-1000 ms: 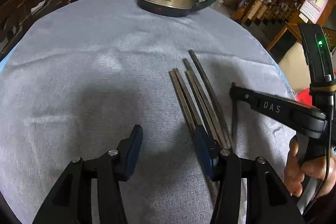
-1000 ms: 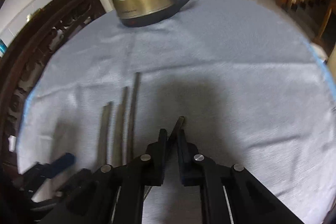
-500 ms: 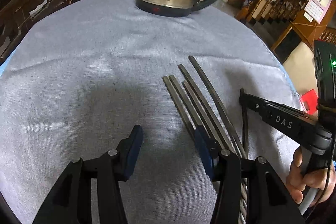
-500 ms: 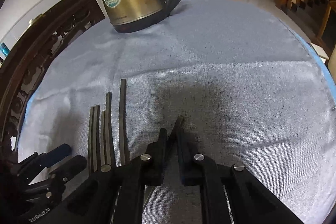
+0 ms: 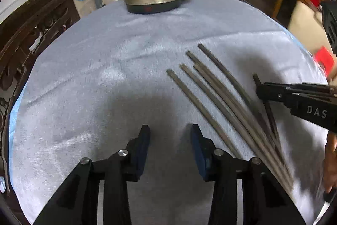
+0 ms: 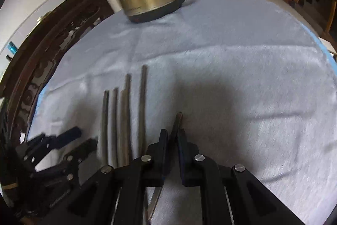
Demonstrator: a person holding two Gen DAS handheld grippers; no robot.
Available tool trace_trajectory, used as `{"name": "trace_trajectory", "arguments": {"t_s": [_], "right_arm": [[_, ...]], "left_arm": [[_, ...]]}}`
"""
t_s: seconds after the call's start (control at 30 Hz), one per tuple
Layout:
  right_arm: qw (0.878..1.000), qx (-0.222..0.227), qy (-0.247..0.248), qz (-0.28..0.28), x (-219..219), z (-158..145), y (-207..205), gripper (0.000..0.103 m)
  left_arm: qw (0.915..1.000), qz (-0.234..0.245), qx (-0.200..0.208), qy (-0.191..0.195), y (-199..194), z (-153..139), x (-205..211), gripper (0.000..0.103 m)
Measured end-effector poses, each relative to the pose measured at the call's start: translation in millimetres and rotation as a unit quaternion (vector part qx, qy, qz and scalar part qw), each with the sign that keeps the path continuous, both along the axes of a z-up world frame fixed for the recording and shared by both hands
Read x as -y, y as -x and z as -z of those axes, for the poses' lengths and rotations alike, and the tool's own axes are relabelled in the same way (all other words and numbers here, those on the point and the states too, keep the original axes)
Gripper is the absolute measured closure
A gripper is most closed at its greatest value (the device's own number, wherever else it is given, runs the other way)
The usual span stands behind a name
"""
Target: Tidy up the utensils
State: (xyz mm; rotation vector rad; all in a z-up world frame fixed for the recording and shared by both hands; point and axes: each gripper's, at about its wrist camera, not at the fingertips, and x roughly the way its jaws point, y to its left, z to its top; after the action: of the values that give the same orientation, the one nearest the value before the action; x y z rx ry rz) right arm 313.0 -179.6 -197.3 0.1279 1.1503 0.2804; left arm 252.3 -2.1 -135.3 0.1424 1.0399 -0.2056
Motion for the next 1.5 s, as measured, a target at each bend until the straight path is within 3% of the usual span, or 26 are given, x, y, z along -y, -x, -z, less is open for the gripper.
{"name": "trace_trajectory", "arguments": {"t_s": [0.13, 0.27, 0.47, 0.5, 0.63, 0.8, 0.87, 0.9, 0.93, 0.97, 1.0, 1.13, 1.37, 1.5], "right_arm": [[0.999, -0.019, -0.023, -0.029, -6.3, -0.8, 15.0, 0.094], [0.999, -0.014, -0.031, -0.007, 5.4, -4.6, 20.0, 0.094], [1.000, -0.007, 0.009, 0.025, 26.4, -5.6, 14.0, 0.094], [0.999, -0.004, 0.029, 0.028, 28.1, -4.8, 12.9, 0.094], [0.999, -0.012, 0.030, 0.030, 32.5, -3.2, 8.3, 0.094], [0.998, -0.023, 0.051, 0.020, 25.2, -3.2, -0.1, 0.092], [0.998, -0.025, 0.058, 0.017, 21.7, -3.0, -4.1, 0.092], [0.998, -0.025, 0.063, 0.013, 19.7, -2.7, -4.7, 0.093], [0.997, -0.023, 0.072, 0.007, 17.0, -3.4, -4.6, 0.094], [0.997, -0.022, 0.078, 0.003, 15.3, -4.2, -3.9, 0.094], [0.997, -0.023, 0.078, 0.000, 14.0, -5.0, -2.2, 0.094], [0.998, -0.042, 0.041, -0.008, 16.8, -6.9, 6.7, 0.096], [0.998, -0.057, -0.012, 0.015, 34.0, -6.3, 18.8, 0.096], [0.998, -0.060, -0.014, 0.010, 34.8, -7.6, 19.7, 0.096]], "left_arm": [[0.9994, -0.013, -0.021, 0.025, 5.0, -3.5, -18.3, 0.063], [0.9953, -0.034, -0.025, 0.087, 9.6, -9.8, -28.0, 0.063], [0.9921, -0.041, -0.015, 0.118, 4.8, -21.0, -12.4, 0.059], [0.9926, -0.042, -0.020, 0.112, 1.4, -19.1, -8.5, 0.056], [0.9942, -0.051, -0.041, 0.085, -12.7, -4.0, 8.5, 0.056], [0.9965, -0.047, -0.030, 0.063, -14.8, -5.1, 10.8, 0.055], [0.9974, -0.033, -0.026, 0.058, -15.0, -6.4, 12.8, 0.062], [0.9979, -0.027, -0.024, 0.053, -15.2, -4.8, 13.2, 0.072], [0.9989, -0.022, -0.020, 0.037, -13.3, -6.1, 14.1, 0.089], [0.9996, -0.011, -0.027, -0.004, -11.2, -3.9, 16.4, 0.092], [0.9996, 0.002, -0.024, -0.015, -8.3, -3.9, 16.6, 0.093], [0.9991, 0.017, -0.040, -0.004, -2.5, -4.9, -0.3, 0.094], [0.9938, -0.035, -0.047, 0.095, 2.3, -12.1, -26.8, 0.094], [0.9884, -0.083, -0.050, 0.117, -10.5, -21.4, -23.8, 0.068]]}}
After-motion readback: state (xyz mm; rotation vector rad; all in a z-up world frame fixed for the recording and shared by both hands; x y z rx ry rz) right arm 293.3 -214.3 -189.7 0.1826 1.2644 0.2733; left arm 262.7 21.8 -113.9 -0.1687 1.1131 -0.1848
